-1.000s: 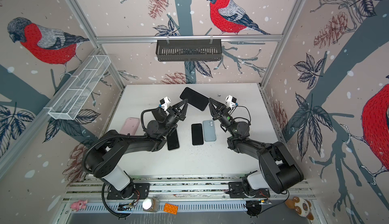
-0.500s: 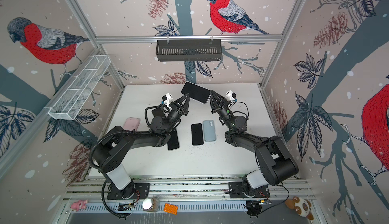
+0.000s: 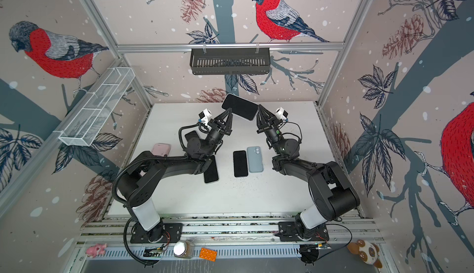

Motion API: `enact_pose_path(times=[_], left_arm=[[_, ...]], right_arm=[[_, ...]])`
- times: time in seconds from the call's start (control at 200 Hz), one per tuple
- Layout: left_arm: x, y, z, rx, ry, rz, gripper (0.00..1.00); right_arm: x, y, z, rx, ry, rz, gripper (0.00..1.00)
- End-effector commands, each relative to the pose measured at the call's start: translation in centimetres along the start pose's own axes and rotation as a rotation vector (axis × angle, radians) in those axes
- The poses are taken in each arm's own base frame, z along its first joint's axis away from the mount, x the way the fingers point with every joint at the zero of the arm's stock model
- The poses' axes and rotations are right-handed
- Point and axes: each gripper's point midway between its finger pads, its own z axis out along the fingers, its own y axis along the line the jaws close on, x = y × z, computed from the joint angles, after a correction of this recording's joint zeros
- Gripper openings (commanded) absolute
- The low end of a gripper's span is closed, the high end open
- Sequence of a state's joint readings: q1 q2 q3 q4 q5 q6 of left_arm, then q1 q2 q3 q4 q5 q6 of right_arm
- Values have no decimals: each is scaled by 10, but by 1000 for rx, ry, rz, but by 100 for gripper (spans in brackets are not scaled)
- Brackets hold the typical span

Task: Take the phone out of the phone case
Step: Remove the phone case from the phone.

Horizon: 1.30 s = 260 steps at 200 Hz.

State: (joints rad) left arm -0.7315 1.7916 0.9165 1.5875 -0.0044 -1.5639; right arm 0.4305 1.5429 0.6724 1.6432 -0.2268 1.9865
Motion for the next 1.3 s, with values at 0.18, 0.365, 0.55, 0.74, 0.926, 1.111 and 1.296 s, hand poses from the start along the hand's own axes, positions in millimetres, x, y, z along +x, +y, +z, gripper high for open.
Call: enact_pose_path(times=[0.18,0.365,0.55,0.74,0.926,1.111,1.296], left_arm=[[27,-35,11,161,136,-47,0],[25,-34,21,172,134,-56,0],[26,-27,27,170,139,-63,0],[26,-24,31,173,136,-70,0],[25,-22,32,176,131,-75,0],[24,-25,33,201,124,-73,0],[22,-31,34,232,111,-68,0]], right_arm=[[33,43,11,-190,180,26,16],[32,45,19,-208,185,41,17],[30,47,25,-220,187,51,18],[29,49,30,-234,191,66,18],[26,45,33,-233,187,86,18],[24,37,35,-221,181,110,19],[20,28,36,-208,168,142,19]])
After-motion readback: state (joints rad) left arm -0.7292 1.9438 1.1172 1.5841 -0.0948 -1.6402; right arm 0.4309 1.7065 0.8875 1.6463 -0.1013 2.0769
